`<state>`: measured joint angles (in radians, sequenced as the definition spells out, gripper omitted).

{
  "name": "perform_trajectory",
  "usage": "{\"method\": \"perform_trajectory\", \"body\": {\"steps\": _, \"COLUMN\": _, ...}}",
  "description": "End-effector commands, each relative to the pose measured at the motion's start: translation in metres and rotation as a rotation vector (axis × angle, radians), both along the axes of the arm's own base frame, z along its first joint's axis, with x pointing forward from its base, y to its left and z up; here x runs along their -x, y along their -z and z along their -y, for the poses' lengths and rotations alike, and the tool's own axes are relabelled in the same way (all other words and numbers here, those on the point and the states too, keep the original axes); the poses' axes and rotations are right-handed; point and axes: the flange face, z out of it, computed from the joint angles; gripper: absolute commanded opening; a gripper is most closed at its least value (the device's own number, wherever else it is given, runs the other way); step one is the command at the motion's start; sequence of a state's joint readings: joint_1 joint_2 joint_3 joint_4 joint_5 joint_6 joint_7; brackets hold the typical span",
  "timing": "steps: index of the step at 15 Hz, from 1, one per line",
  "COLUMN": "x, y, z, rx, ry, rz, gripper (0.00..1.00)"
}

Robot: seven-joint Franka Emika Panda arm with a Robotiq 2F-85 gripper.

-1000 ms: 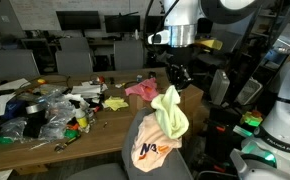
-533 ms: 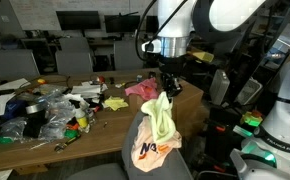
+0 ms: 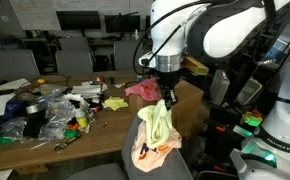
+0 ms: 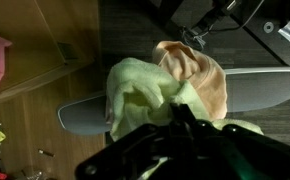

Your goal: Pick the clothes on the box and put them on the back rest of the chair

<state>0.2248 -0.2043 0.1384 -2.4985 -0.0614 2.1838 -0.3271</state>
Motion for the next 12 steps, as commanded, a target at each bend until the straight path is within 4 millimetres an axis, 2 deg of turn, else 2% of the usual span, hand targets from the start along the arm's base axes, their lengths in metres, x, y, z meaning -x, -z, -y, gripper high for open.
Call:
{"method": "perform_trajectory", "body": {"steps": 1, "x": -0.003, "y": 0.009, "z": -0.004, "rx": 0.051, "ry": 0.030, "rz": 0.010, "gripper": 0.01}}
{"method": "perform_trajectory", "body": {"steps": 12, "x": -0.011, "y": 0.044, "z": 0.002, "rx": 0.193, "ry": 0.135, "rz": -0.003, "gripper": 0.01}}
